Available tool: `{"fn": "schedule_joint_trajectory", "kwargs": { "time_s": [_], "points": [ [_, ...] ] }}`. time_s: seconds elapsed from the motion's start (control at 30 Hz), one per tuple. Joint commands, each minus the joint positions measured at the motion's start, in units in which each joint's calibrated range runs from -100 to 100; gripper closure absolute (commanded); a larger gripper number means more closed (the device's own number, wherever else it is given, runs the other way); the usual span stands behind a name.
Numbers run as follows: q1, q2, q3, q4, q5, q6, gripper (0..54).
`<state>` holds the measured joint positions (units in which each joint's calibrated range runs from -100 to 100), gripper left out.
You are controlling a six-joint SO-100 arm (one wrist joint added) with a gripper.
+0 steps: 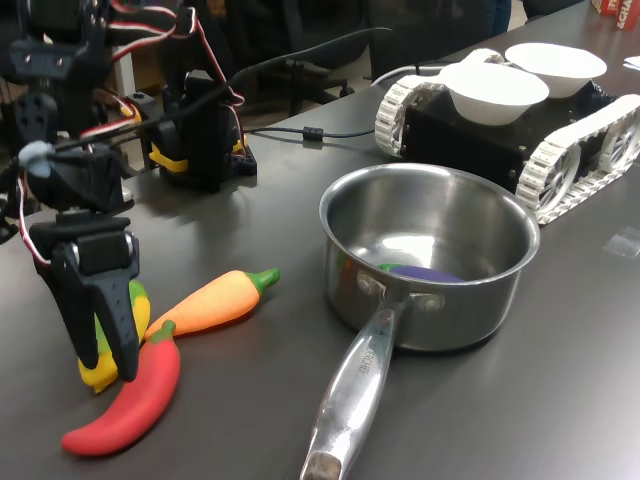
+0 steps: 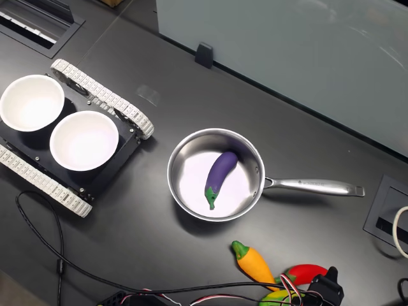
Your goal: Pick up the chilli and place them in the pan
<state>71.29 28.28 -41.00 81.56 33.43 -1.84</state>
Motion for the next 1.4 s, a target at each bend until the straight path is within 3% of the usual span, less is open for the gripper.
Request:
{"fn": "schedule_joint_trajectory", "kwargs": {
  "time_s": [0.0,0.73,1.1,1.2,1.37],
  "points": [
    [-1.3,-1.3,-3.8,0.7,0.4,0.7,26.1],
    [-5.2,6.1,-4.2,0.7,-0.8,3.3,26.7],
    [-5.3,7.2,-3.1,1.3,-1.4,6.2,32.2],
    [-5.1,7.2,-3.0,1.3,-1.5,6.9,37.3],
    [-4.9,7.2,-3.0,1.1,-2.2,7.4,51.9]
  ]
}}
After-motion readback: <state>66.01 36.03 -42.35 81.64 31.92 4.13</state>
